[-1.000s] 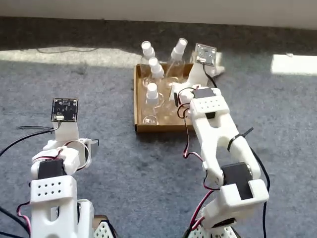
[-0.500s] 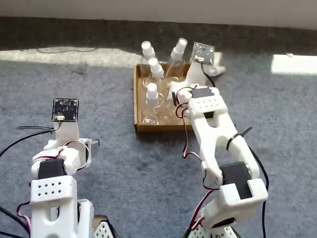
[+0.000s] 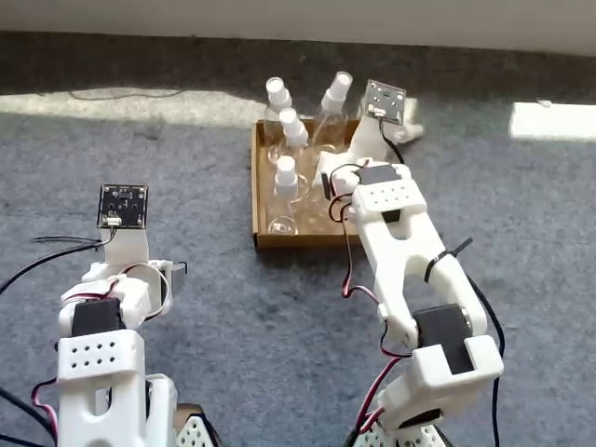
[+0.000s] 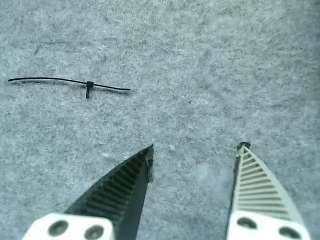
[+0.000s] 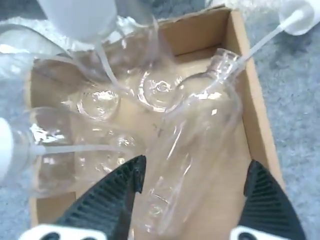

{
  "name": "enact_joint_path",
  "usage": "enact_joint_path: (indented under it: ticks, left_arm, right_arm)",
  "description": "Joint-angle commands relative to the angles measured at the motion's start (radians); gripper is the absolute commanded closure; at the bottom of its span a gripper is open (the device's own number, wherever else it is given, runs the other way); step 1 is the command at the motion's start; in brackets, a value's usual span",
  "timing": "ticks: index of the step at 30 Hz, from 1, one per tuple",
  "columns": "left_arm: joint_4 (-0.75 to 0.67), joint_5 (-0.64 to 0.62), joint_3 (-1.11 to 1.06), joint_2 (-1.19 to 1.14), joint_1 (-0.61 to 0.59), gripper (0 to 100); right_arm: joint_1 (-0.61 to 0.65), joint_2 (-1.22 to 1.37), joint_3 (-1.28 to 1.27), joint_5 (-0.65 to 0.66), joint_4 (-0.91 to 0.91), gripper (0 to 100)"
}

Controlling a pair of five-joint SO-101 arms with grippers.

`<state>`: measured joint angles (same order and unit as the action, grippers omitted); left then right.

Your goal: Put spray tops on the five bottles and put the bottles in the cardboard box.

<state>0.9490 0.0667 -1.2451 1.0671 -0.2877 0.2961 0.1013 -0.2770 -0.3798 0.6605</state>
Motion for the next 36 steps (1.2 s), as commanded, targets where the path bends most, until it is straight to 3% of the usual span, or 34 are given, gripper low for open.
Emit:
enact_joint_path:
  ticks: [1,11,36]
  left_arm:
    - [-0.015,-0.003,0.004,0.016,0.021,75]
    - [-0.014,-0.003,0.004,0.016,0.021,75]
    - [-0.014,-0.003,0.005,0.016,0.018,75]
  right_arm:
    - [0.007,-0.01,0.054,-0.009,-0.016,72.4]
    - [0.008,-0.01,0.053,-0.011,-0.015,67.3]
    - [-0.008,0.087,0.107,-0.066,-0.016,67.6]
